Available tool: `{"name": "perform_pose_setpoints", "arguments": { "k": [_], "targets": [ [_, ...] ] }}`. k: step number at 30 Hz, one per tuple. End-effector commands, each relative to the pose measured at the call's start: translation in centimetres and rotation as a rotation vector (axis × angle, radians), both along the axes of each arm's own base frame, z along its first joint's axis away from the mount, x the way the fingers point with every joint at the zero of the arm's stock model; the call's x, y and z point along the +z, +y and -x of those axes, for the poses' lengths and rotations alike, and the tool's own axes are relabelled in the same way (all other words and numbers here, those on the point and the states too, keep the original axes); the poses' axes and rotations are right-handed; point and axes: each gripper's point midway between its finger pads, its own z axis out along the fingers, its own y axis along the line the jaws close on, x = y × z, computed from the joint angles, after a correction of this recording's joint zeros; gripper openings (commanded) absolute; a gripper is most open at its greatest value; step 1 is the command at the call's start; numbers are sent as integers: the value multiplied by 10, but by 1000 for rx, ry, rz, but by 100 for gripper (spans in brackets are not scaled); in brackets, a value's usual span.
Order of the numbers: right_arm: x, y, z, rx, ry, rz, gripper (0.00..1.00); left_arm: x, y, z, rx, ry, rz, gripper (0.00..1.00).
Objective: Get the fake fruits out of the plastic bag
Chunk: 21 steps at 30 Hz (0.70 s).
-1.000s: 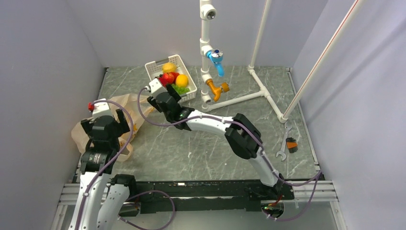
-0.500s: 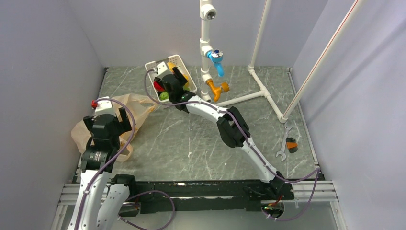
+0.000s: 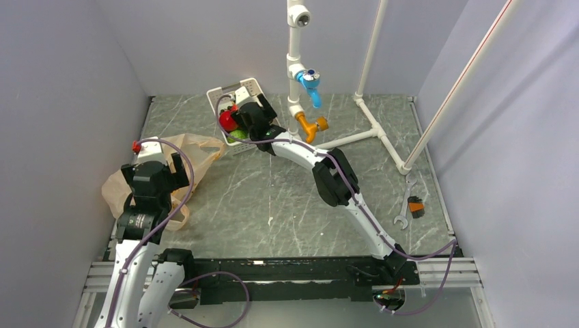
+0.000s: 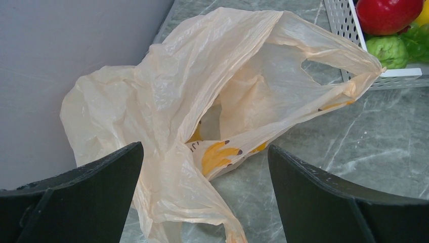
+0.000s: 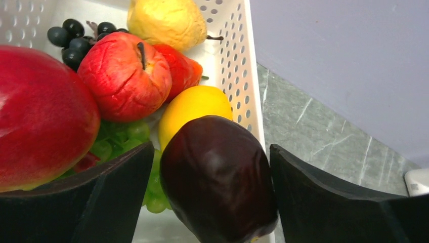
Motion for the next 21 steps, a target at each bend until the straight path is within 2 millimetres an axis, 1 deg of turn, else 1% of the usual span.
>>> {"name": "perform_pose_setpoints", "arguments": {
  "k": [1, 3, 4, 8, 13, 15, 18, 20, 21],
  "targets": [
    [28, 6, 3, 22, -15, -55, 90, 9, -3, -7, -26, -42, -4, 99],
    [31, 6, 10, 32, 1, -50, 98, 9, -4, -7, -26, -40, -4, 100],
    [34, 8, 13, 42, 4, -50, 99, 8, -4, -7, -28, -37, -5, 99],
    [46, 16, 30, 62, -5, -16, 99, 7, -4, -8, -29, -32, -5, 99],
    [82, 22, 57, 37, -95, 75, 99, 5, -4, -9, -27, -23, -8, 99],
    [92, 19, 66, 24, -118, 107, 99, 5, -3, -8, -27, -21, -7, 99],
    [110, 17, 76, 21, -119, 71, 99, 3, -3, -8, -25, -16, -8, 99],
    [118, 16, 91, 50, -86, 51, 99, 4, -3, -7, -24, -20, -10, 99],
    [118, 15, 101, 60, -70, 40, 99, 4, -3, -7, -25, -21, -9, 99]
  ]
}}
